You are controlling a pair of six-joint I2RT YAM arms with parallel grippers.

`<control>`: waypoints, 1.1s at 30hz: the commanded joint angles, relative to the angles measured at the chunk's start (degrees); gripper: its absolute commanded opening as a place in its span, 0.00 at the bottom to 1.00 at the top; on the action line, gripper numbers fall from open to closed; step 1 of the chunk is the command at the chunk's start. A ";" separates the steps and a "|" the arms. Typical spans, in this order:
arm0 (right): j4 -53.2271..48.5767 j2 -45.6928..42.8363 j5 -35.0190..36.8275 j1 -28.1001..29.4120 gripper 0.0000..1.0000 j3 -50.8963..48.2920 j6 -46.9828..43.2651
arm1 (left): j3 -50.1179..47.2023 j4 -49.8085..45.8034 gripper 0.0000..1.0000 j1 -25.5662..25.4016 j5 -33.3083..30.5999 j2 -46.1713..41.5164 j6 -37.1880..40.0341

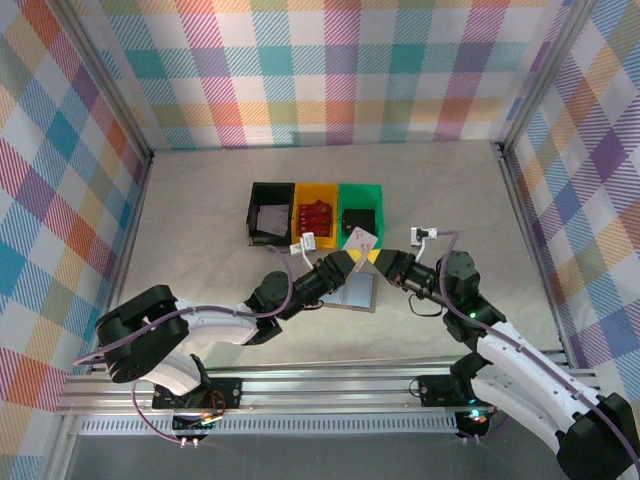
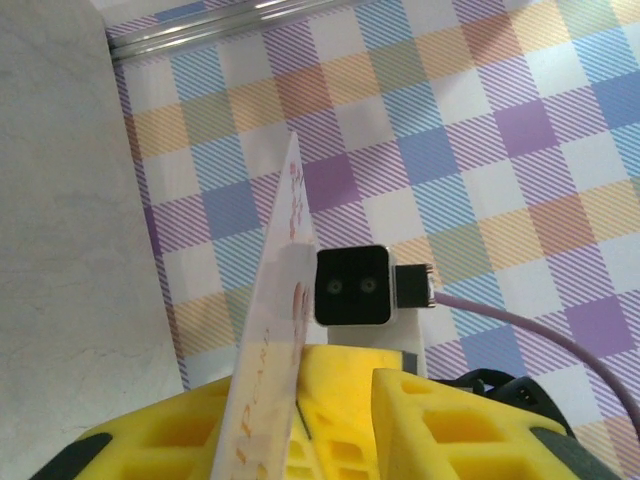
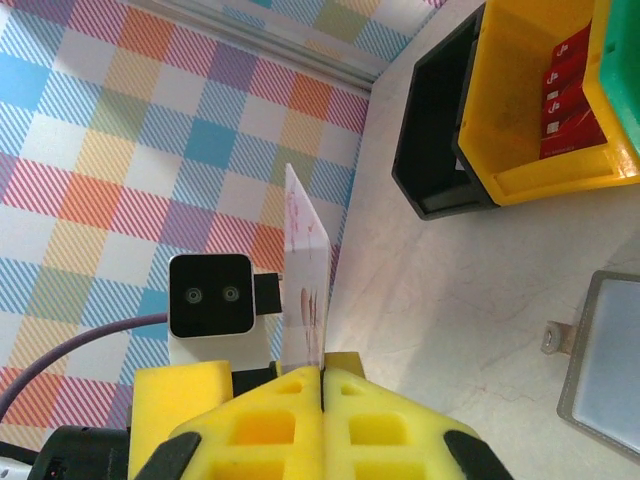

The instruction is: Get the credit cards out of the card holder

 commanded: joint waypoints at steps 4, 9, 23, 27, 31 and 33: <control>2.28 -1.65 3.77 0.77 0.00 -2.06 1.71 | 0.15 4.73 0.32 -0.71 -1.60 -1.03 -0.47; 1.07 -2.42 4.30 1.02 0.00 -1.76 1.71 | -0.29 5.09 0.28 -0.72 -1.96 -0.72 -0.75; 0.30 -2.53 5.19 1.69 0.00 -1.67 1.62 | -0.47 2.50 0.13 -0.72 -2.45 -2.22 0.22; -0.08 -2.27 5.15 1.91 0.00 -1.41 1.53 | -0.38 1.91 0.04 -0.72 -2.62 -2.26 0.39; -2.19 -2.44 5.36 1.91 0.00 -0.82 0.89 | 0.14 -0.44 0.00 -0.72 -2.45 -2.90 0.72; -4.40 -2.83 5.69 1.94 0.01 -0.15 -0.14 | 0.24 -2.00 0.00 -0.72 -2.44 -3.47 1.00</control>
